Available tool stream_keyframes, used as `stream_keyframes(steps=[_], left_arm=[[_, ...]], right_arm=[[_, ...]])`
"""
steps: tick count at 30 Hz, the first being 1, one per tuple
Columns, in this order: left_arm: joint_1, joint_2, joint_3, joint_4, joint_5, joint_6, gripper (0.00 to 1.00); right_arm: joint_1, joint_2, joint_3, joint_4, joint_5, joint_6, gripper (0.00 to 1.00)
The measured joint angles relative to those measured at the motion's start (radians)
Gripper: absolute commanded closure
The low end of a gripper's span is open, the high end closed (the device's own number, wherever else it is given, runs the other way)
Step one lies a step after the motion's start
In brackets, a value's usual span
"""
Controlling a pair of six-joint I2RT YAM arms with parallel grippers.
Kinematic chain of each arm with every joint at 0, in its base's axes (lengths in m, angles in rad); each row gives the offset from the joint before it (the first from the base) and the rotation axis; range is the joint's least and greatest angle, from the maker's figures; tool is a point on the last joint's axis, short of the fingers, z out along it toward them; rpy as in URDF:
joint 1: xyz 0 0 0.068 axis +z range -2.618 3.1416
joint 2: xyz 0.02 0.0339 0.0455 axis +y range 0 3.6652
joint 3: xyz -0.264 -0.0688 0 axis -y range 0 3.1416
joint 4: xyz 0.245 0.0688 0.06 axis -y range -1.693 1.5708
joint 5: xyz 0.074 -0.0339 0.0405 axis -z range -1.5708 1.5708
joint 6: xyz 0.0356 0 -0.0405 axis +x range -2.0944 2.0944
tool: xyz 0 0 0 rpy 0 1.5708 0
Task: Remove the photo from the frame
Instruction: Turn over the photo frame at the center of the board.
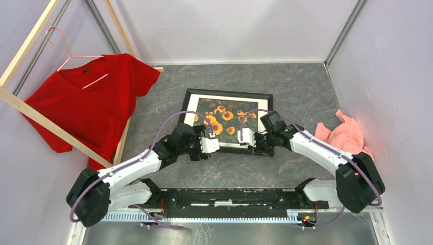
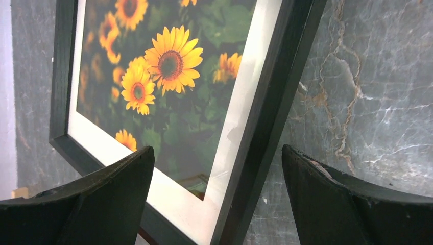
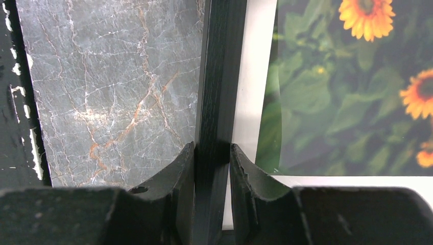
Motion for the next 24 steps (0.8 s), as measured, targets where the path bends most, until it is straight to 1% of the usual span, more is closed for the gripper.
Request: stream_keyframes(steps=[6, 12, 16, 21, 22, 24], left_arm=[[-0.051, 0.003, -0.038, 0.048, -0.057, 0.056, 0.00], [-0.110, 0.003, -0.109, 0.119, -0.119, 0.099, 0.00], [-0.146, 0.007, -0.144, 0.166, -0.179, 0.117, 0.00], [-0.187, 0.043, -0.181, 0.276, -0.282, 0.118, 0.00], [-0.192, 0.051, -0.186, 0.297, -0.299, 0.118, 0.01], [-0.200, 0.067, -0.195, 0.335, -0.332, 0.118, 0.07]], right_arm=[[-0.007, 0.000, 0.014, -0.012, -0.018, 0.007, 1.00], [-0.013, 0.000, 0.028, -0.028, -0.029, 0.009, 1.00], [-0.021, 0.000, 0.031, -0.031, -0.043, 0.010, 1.00], [-0.035, -0.003, 0.038, -0.042, -0.060, 0.009, 1.00], [-0.037, -0.008, 0.039, -0.043, -0.064, 0.008, 1.00], [-0.042, -0.019, 0.039, -0.046, -0.070, 0.006, 1.00]])
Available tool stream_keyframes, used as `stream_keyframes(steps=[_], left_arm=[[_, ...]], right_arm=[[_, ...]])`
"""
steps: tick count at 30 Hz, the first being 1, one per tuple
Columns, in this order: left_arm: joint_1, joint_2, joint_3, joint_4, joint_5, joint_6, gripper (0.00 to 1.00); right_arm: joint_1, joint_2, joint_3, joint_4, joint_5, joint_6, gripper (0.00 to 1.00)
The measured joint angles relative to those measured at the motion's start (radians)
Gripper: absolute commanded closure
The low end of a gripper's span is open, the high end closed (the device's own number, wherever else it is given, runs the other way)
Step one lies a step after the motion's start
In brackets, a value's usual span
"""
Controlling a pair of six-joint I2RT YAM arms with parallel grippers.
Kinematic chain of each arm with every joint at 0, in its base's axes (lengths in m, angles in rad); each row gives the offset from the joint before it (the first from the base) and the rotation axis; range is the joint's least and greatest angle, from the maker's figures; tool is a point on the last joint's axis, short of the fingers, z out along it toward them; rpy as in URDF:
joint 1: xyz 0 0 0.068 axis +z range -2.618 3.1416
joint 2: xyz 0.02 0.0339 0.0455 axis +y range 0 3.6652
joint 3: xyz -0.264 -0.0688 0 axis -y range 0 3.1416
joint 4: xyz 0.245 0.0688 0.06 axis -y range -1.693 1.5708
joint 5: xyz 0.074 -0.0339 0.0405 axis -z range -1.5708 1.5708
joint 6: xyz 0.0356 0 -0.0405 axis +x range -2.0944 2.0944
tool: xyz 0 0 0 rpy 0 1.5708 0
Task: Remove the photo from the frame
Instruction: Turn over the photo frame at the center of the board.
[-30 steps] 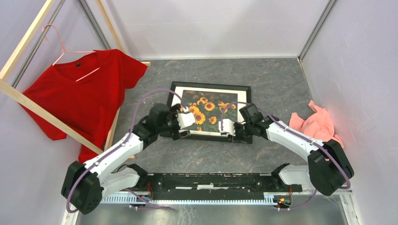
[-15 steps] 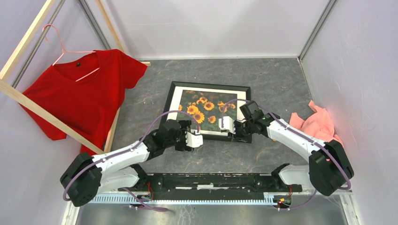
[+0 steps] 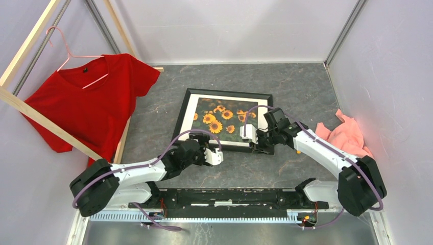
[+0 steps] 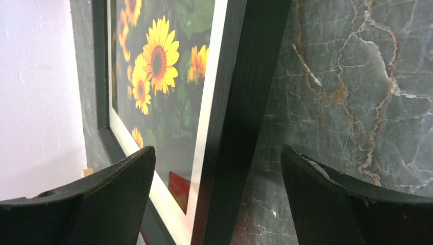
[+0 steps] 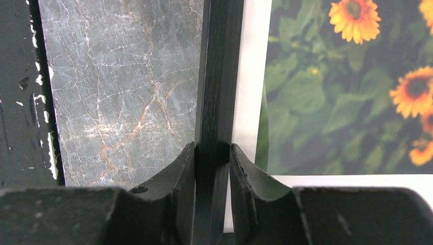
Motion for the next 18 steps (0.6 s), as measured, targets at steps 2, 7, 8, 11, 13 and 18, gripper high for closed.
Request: stream_keyframes(steps=[2, 7, 8, 11, 13, 18], left_arm=[[-0.007, 0.013, -0.011, 0.038, -0.029, 0.000, 0.17], [-0.021, 0.027, -0.031, 0.115, -0.088, 0.011, 0.40], [-0.023, 0.027, -0.031, 0.130, -0.096, 0.011, 0.41], [-0.028, 0.028, -0.034, 0.137, -0.113, 0.011, 0.50], [-0.031, 0.028, -0.034, 0.137, -0.119, 0.010, 0.58], [-0.035, 0.023, -0.029, 0.117, -0.122, 0.010, 0.61]], right_arm=[[-0.003, -0.011, 0.000, -0.002, -0.010, -0.003, 1.00], [-0.005, -0.017, 0.000, -0.005, -0.021, -0.011, 1.00], [-0.006, -0.017, 0.000, -0.005, -0.021, -0.013, 1.00], [-0.009, -0.017, 0.004, -0.005, -0.024, -0.015, 0.99], [-0.010, -0.019, 0.008, -0.003, -0.024, -0.019, 0.87], [-0.010, -0.041, 0.010, -0.001, -0.020, -0.031, 0.35]])
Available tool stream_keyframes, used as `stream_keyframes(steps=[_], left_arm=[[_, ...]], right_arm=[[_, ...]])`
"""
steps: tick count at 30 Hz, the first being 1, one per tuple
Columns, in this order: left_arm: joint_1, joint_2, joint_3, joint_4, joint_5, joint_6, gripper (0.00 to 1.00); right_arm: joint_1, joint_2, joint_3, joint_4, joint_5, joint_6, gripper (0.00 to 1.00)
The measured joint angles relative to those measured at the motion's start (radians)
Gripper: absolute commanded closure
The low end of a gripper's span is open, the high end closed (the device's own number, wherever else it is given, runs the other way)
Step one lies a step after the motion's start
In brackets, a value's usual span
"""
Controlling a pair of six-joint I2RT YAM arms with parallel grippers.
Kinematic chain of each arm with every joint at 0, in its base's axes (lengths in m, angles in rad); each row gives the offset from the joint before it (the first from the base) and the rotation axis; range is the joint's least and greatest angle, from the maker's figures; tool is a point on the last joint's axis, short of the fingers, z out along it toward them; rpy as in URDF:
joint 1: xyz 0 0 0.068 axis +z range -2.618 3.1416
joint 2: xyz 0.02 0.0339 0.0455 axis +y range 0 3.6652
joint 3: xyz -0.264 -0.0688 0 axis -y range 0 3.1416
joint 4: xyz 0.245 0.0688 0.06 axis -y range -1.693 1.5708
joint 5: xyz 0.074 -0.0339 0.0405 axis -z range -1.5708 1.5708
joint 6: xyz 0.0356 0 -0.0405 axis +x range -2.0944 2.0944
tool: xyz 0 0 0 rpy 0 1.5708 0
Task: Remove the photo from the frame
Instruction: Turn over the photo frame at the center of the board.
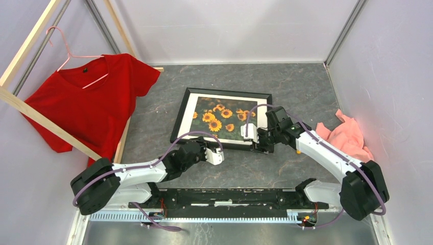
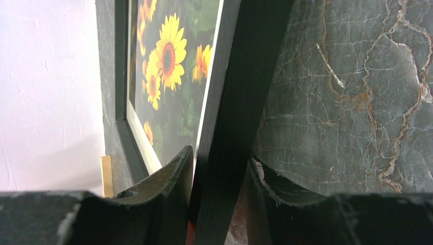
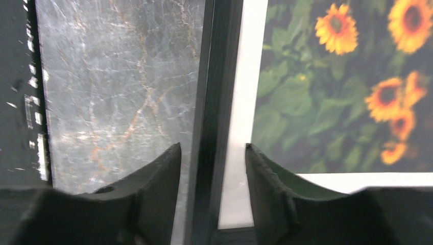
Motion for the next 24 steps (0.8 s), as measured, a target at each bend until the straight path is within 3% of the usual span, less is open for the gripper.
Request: stream_keyframes(steps=[5, 9, 14, 24], left_arm=[[0.000, -0.024, 0.033, -0.084, 0.006, -0.019, 0.61], [0.000, -0.043, 0.088, -0.163, 0.015, -0.042, 0.61], [0.000, -0.056, 0.171, -0.262, 0.037, -0.076, 0.61], [0.001, -0.061, 0.269, -0.407, 0.089, -0.128, 0.61]], right_arm=[[0.015, -0.049, -0.002, 0.033, 0.030, -0.021, 0.08], [0.058, -0.107, -0.039, 0.092, 0.080, -0.048, 0.02], [0.121, -0.128, -0.101, 0.172, 0.192, -0.059, 0.03], [0.200, -0.179, -0.211, 0.352, 0.441, -0.060, 0.24]])
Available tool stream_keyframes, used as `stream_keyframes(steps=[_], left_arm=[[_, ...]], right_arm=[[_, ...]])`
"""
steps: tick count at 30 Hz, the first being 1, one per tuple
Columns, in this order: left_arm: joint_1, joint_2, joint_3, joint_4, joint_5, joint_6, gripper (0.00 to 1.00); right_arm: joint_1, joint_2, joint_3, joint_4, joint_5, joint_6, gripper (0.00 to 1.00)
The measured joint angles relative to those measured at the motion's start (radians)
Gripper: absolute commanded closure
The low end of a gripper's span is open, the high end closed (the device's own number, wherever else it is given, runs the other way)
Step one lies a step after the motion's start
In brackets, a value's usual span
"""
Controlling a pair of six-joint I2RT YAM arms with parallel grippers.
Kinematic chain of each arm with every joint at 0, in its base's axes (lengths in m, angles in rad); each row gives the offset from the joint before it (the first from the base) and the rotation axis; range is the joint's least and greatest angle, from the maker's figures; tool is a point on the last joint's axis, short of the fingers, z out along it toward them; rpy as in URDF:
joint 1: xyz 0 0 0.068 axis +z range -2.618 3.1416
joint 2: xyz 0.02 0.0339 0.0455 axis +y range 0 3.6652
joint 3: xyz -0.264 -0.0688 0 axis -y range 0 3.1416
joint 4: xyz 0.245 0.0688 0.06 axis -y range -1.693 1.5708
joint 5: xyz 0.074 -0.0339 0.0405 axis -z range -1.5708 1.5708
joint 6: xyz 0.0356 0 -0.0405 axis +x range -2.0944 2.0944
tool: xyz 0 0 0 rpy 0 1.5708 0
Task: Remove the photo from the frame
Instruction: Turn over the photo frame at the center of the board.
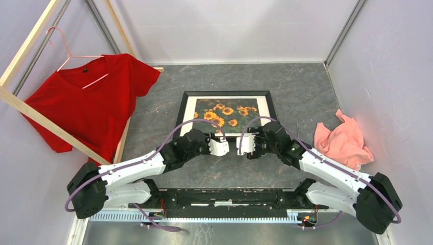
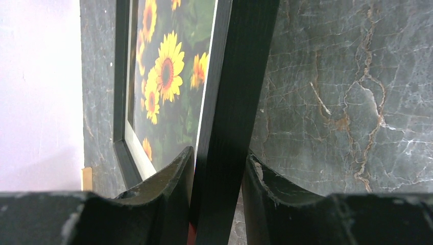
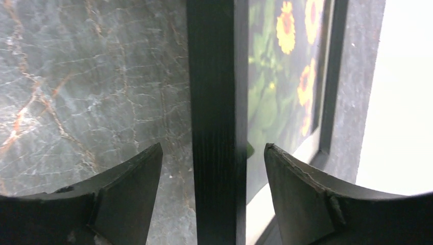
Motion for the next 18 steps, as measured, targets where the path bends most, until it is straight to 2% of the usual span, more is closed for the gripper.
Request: stream_keyframes(steps=[7, 12, 14, 15, 16, 18], left_arm=[[0.005, 0.000, 0.030, -0.066, 0.043, -0.034, 0.61], [0.014, 0.003, 0.059, -0.089, 0.060, -0.042, 0.58], [0.024, 0.008, 0.080, -0.105, 0.074, -0.048, 0.50], [0.029, 0.013, 0.095, -0.121, 0.079, -0.055, 0.40], [0.037, 0.016, 0.105, -0.129, 0.087, -0.066, 0.35], [0.052, 0.020, 0.129, -0.145, 0.106, -0.083, 0.31]], right_arm=[[0.046, -0.026, -0.018, 0.079, 0.145, -0.022, 0.42], [0.085, -0.038, -0.028, 0.092, 0.217, -0.052, 0.65], [0.096, -0.044, -0.033, 0.097, 0.235, -0.066, 0.73], [0.102, -0.047, -0.036, 0.103, 0.239, -0.072, 0.77], [0.105, -0.049, -0.039, 0.103, 0.243, -0.075, 0.81], [0.116, -0.051, -0.044, 0.101, 0.256, -0.077, 0.90]])
